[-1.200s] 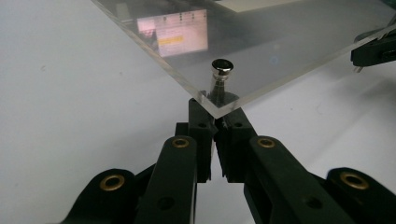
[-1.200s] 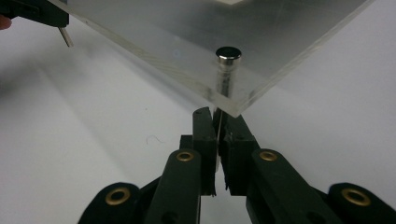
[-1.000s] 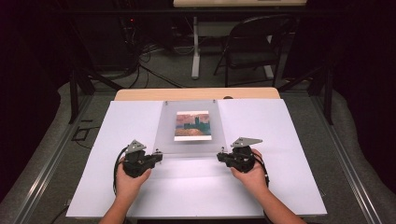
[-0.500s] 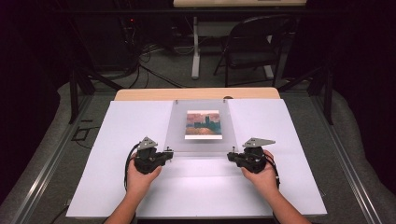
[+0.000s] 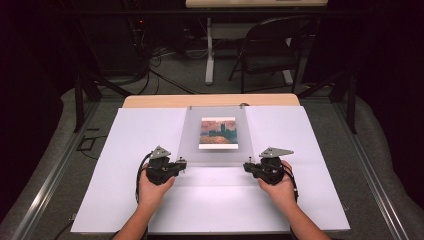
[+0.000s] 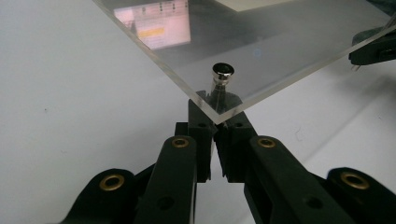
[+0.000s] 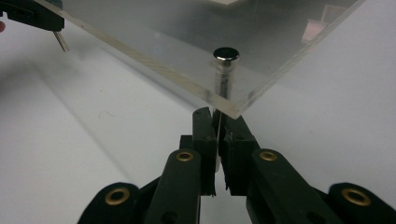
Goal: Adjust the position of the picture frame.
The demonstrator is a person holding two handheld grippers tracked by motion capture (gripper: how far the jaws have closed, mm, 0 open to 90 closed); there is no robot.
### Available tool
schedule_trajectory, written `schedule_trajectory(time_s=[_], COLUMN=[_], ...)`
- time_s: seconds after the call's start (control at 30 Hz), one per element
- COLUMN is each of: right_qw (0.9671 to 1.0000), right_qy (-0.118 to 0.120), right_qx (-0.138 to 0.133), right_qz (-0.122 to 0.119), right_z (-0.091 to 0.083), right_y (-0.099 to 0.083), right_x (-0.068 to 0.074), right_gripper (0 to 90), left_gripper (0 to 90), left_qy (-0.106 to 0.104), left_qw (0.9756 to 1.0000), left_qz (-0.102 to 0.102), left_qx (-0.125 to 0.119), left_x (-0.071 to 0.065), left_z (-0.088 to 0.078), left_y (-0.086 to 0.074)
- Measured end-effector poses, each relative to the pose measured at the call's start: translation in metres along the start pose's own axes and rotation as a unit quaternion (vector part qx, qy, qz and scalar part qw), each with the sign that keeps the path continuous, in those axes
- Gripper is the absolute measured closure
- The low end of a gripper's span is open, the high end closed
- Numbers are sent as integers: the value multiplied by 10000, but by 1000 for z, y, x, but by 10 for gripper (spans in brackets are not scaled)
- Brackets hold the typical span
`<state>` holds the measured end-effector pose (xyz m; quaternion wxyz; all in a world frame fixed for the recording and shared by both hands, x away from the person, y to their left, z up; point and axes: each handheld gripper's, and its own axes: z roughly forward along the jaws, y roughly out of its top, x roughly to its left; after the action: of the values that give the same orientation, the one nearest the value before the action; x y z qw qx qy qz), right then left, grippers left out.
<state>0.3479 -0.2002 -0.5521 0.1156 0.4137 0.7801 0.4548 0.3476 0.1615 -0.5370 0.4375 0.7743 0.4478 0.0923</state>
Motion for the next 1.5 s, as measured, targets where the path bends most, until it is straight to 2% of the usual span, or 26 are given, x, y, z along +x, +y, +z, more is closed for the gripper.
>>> schedule_trajectory(time_s=[0.17,0.47,1.07,1.13,1.17,1.23,1.3,1.4,1.43,1.5], right_qw=[10000,9997,9996,9997,9996,9996,9997,9997,9996,9995], right_qy=[-67,-168,-175,-162,-153,-167,-195,-235,-278,-296], right_qx=[36,196,194,147,155,151,113,91,76,57], right_qz=[64,43,62,121,165,155,114,60,32,29], right_z=[0,4,6,6,6,6,4,3,0,-1], right_y=[-2,-8,-12,-13,-12,-13,-12,-12,-13,-13], right_x=[-3,-3,-2,-3,-3,-3,-1,0,2,3], right_gripper=[852,852,847,837,779,757,702,661,626,607], left_gripper=[848,846,839,837,828,814,747,712,650,622], left_qy=[-38,-40,-134,-120,-97,-58,-25,-28,-38,-51], left_qw=[10000,9997,9998,9999,9999,9999,10000,10000,9999,9999], left_qz=[35,87,15,8,9,-8,-36,-91,-124,-120], left_qx=[48,211,130,121,101,84,51,7,-43,-24], left_x=[-2,-2,0,0,0,0,1,3,4,5], left_z=[4,9,9,9,9,8,7,5,3,2], left_y=[-2,-9,-13,-13,-14,-14,-15,-17,-18,-20])
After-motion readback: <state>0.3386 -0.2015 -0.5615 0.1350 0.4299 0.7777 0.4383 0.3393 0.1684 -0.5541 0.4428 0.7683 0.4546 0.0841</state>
